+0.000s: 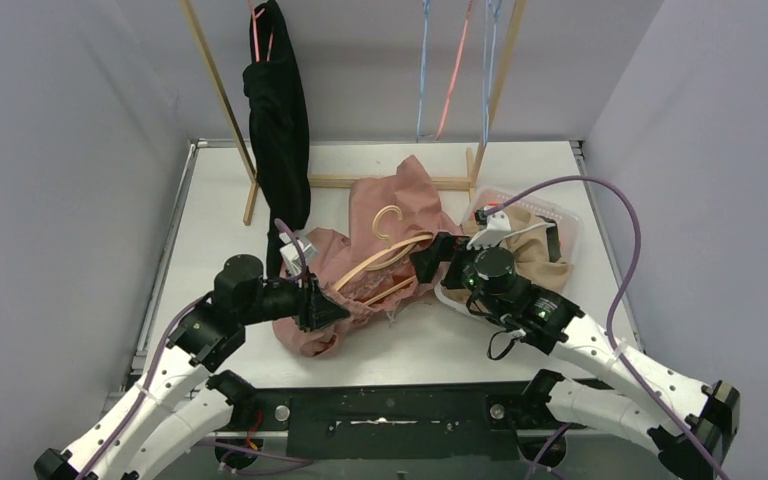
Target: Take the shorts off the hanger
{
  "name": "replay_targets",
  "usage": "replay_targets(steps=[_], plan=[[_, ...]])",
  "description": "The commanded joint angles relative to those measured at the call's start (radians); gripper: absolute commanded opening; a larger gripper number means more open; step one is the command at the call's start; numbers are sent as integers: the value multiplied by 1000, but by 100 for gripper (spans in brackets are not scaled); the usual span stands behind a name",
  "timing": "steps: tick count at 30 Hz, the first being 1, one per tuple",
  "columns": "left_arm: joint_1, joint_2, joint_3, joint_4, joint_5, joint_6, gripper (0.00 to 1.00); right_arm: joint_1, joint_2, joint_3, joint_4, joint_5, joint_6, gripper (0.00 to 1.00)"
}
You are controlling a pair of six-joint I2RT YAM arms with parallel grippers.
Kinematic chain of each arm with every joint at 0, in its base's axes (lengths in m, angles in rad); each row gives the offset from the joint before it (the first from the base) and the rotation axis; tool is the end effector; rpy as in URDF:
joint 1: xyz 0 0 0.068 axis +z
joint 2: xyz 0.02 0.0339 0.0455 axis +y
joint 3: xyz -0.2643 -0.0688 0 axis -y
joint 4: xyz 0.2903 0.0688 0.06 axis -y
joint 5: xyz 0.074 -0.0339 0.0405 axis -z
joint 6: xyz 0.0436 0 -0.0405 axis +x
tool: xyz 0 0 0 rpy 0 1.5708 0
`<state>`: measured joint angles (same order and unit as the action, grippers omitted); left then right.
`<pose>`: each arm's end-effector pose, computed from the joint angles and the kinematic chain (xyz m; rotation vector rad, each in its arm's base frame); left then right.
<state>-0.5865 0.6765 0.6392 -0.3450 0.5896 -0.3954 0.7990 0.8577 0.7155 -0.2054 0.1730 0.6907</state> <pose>0.1603 -0.1356 0.2870 0.6127 1.9955 -1.1990 0.1818 0.1760 0.2918 0.0132 2.0038 0.8233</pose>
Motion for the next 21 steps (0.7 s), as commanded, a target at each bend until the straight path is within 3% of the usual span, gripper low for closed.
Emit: replay_targets(steps=[1,8,13,16,21], plan=[[-13,-51,54,-11,-65,-23,0,101,84,134,-104,321,8,98],[-17,-113,81,-128,-81,-40,0,187,219,249,-202,463,31,88],[-17,-180,110,-198,-116,-58,0,191,247,256,-186,465,61,79],[-17,-200,123,-219,-117,-70,0,190,248,259,-207,475,80,65],[-18,-227,121,-248,-127,-110,0,188,186,205,-69,309,-2,49]])
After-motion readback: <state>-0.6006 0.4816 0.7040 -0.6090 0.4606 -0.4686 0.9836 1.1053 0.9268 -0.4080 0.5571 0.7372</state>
